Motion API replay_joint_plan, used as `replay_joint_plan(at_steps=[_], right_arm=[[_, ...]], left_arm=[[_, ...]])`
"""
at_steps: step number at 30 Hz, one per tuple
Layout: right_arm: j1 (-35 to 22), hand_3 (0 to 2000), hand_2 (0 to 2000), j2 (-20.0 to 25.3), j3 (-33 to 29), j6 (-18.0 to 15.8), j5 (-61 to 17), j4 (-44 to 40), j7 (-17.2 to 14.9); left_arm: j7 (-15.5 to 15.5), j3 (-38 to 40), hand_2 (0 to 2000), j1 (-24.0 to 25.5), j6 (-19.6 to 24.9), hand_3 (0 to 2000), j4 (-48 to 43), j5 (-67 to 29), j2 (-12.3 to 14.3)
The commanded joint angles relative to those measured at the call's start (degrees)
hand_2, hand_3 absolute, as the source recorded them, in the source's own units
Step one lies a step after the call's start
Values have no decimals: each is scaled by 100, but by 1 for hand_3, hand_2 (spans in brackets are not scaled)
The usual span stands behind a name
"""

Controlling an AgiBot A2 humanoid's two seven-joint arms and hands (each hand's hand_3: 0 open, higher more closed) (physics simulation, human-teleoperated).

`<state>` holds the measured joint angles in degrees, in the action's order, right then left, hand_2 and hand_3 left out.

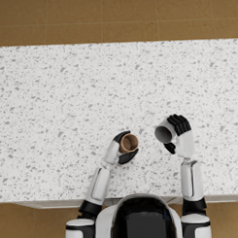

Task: Pick up two cups and pour the berry on the right into the cup on the left

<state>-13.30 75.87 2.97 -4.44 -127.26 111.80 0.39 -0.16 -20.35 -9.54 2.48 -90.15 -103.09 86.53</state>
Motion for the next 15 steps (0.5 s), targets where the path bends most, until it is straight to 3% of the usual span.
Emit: replay_joint_plan(at_steps=[1,4,15], right_arm=[[-52,1280,2000,30,340,-8,-184,334,3],[29,1280,2000,22,886,-8,-737,494,6],[8,1280,2000,174,1014,-49,-2765,699,18]], left_arm=[[-1,-70,2000,-181,2,1280,57,-34,100],[-3,-174,2000,-265,3,1280,70,-89,161],[-7,-184,2000,-180,7,1280,125,-120,155]])
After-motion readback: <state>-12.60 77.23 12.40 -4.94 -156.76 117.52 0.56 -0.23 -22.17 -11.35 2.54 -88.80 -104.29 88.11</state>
